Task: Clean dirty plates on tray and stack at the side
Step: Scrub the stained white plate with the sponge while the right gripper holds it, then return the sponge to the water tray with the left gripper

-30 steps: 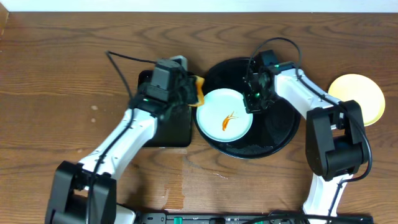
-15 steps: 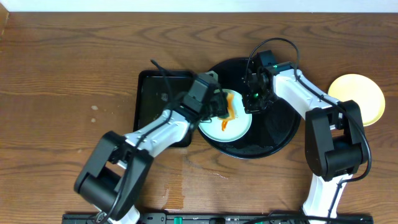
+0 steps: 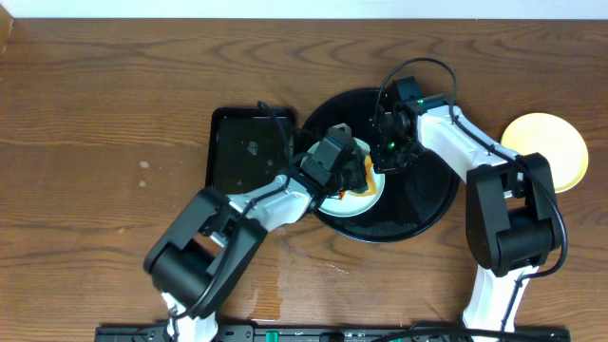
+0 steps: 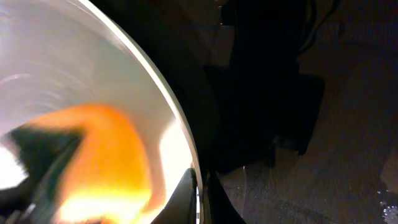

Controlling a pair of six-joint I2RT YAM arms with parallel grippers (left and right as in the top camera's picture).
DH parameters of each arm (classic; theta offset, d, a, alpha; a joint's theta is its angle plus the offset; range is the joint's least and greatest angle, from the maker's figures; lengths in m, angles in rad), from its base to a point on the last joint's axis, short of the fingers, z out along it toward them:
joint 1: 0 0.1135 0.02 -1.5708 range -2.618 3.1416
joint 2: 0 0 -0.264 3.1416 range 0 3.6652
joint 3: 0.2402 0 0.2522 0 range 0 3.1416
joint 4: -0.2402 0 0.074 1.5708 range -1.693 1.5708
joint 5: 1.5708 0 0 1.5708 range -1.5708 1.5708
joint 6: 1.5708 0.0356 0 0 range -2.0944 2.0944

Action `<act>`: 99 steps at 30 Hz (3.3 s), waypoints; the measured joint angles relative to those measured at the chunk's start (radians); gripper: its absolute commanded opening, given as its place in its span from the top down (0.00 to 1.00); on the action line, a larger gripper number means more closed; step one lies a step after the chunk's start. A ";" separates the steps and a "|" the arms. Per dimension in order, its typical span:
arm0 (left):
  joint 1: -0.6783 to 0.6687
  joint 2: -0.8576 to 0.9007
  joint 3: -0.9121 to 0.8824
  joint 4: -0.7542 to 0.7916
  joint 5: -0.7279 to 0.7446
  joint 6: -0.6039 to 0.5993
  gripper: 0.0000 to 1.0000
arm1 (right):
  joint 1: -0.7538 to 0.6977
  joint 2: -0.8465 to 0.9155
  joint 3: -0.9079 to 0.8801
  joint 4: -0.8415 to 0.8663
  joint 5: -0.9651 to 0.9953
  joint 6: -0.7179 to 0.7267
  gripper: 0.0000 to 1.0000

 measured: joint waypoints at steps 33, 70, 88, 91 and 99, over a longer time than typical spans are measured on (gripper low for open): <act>0.119 -0.223 -0.002 -0.310 -0.011 0.294 0.92 | 0.000 0.000 0.000 -0.001 0.000 0.000 0.99; 0.090 -0.070 0.001 -0.255 -0.192 0.404 0.92 | 0.004 0.000 0.000 -0.008 -0.006 0.013 0.99; 0.158 -0.161 0.004 -0.269 -0.056 0.507 0.92 | 0.004 -0.001 0.001 -0.011 0.011 0.066 0.92; 0.211 -0.234 0.005 -0.291 -0.064 0.509 0.92 | 0.003 0.000 -0.001 -0.011 0.027 0.071 0.87; 0.322 -0.281 0.013 -0.440 -0.074 0.520 0.92 | 0.003 0.000 -0.001 -0.011 0.041 0.071 0.85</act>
